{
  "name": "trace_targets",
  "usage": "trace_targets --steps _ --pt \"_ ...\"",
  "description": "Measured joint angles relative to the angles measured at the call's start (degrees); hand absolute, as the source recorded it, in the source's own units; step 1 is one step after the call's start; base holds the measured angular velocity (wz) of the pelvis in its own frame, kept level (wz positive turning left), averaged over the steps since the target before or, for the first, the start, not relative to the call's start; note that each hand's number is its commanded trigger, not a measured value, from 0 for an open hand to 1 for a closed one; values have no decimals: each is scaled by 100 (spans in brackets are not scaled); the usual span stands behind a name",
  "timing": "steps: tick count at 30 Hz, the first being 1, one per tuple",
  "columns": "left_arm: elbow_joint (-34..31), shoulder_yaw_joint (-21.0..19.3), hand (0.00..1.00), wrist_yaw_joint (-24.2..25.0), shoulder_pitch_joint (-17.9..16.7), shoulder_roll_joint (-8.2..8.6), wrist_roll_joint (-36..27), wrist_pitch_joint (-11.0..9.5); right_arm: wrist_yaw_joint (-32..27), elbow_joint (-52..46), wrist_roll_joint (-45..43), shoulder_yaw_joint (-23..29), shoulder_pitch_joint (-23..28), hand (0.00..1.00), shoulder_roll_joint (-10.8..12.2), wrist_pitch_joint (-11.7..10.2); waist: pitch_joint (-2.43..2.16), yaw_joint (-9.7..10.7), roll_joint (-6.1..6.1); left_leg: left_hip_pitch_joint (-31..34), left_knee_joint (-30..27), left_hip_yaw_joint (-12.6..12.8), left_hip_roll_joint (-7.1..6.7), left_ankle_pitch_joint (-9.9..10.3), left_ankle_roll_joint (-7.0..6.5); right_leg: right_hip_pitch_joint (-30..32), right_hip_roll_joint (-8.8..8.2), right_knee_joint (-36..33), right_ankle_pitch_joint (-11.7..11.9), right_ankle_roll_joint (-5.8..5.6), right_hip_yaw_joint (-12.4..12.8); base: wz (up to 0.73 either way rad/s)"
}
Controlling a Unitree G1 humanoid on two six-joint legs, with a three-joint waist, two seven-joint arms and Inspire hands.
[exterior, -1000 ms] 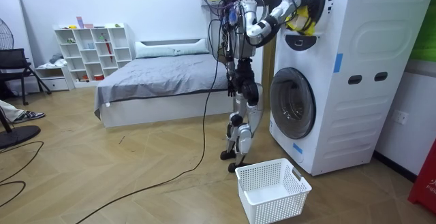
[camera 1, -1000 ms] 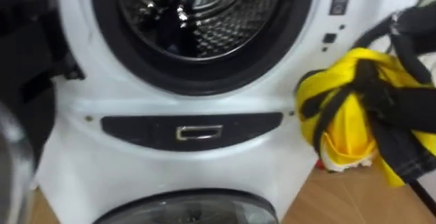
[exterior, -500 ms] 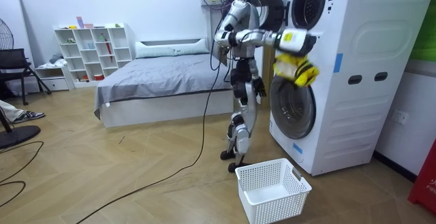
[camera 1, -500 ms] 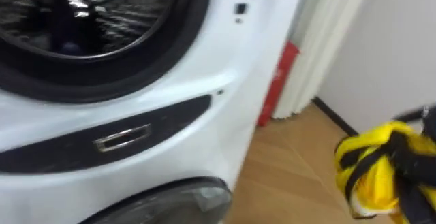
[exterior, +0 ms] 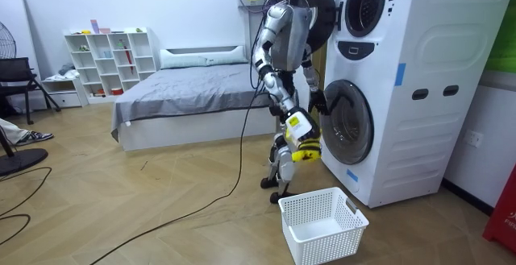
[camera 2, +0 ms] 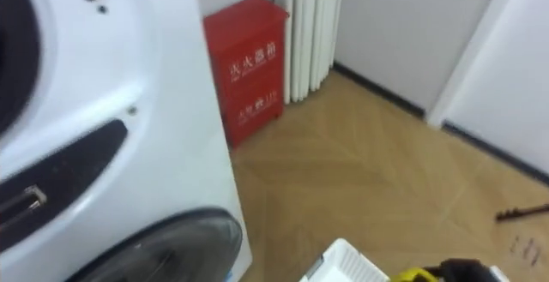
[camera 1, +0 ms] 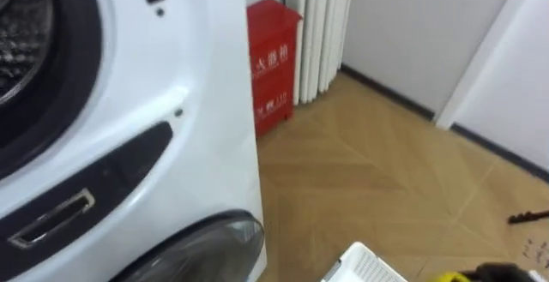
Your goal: Pick clothes from washing machine
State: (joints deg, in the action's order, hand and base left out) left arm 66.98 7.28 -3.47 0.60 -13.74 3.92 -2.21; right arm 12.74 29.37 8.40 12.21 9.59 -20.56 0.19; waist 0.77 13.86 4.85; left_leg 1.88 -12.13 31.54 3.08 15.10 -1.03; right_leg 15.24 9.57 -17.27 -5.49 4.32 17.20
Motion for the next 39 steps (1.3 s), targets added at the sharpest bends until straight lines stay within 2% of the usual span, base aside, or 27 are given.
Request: trace_targets --steps 2,4,7,11,14,17,18,19,20,26,30,34,39 --pt "16 84 0 1 77 15 -18 -68 -160 303 -1 -83 -238 100 32 -68 0 18 81 201 -107 -2 5 6 -12 192 -6 -71 5 -12 -2 0" --pt "92 92 0 2 188 112 -111 -151 -308 639 -32 -96 -477 100 34 -223 5 27 229 446 -148 -20 -16 4 -22 468 -20 -179 16 -26 -5 0" --pt "163 239 0 5 252 191 -198 -232 -508 884 -49 -232 -733 100 42 -268 0 11 374 670 -131 -64 -80 -50 -101 786 -41 -362 1 -39 9 0" --pt "168 496 0 32 257 228 -450 -300 -720 1578 -26 -535 -1208 100 80 -437 1 -7 449 879 -140 -111 -109 -88 -138 1028 -58 -464 4 -34 -22 5" --pt "158 672 0 24 287 240 -457 -314 -851 1754 -3 -671 -1333 100 88 -468 0 -9 525 1020 -142 -214 -140 -132 -158 1142 -113 -472 5 -33 -116 21" --pt "160 888 0 -19 355 243 -683 -322 -1096 1921 109 -782 -1427 100 115 -553 19 -50 622 1168 -135 -343 -191 -179 -199 1297 -184 -549 -16 -37 -221 22" --pt "160 898 0 -31 356 244 -703 -322 -1128 1944 143 -822 -1442 84 116 -560 22 -49 632 1183 -136 -354 -196 -182 -202 1314 -194 -562 -24 -37 -236 13" --pt "159 939 0 -75 358 243 -779 -325 -1176 1944 190 -881 -1448 24 121 -565 15 -60 652 1235 -137 -372 -206 -196 -211 1364 -212 -574 -28 -40 -259 11" --pt "160 948 0 -99 367 243 -832 -325 -1195 1944 228 -886 -1458 0 136 -568 16 -68 655 1259 -136 -379 -212 -203 -213 1393 -222 -587 -32 -41 -269 14" --pt "108 990 0 -169 381 262 -1025 -330 -1440 1944 563 -979 -1476 0 244 -659 16 -194 659 1435 -137 -529 -283 -252 -243 1570 -311 -678 -89 -49 -388 13" --pt "66 1009 0 -223 367 287 -1127 -332 -1533 1960 693 -1106 -1497 0 263 -667 17 -201 657 1494 -133 -642 -293 -268 -253 1586 -352 -647 -96 -49 -494 16" --pt "-70 1106 0 -237 365 292 -1129 -337 -1589 1977 780 -1236 -1497 0 278 -682 18 -296 654 1549 -136 -687 -293 -268 -253 1606 -372 -616 -108 -49 -554 8" --pt "-68 1110 0 -264 371 292 -1133 -376 -1573 1979 779 -1416 -1498 0 346 -682 44 -313 602 1581 -131 -762 -293 -271 -249 1611 -406 -627 -152 -19 -672 12"
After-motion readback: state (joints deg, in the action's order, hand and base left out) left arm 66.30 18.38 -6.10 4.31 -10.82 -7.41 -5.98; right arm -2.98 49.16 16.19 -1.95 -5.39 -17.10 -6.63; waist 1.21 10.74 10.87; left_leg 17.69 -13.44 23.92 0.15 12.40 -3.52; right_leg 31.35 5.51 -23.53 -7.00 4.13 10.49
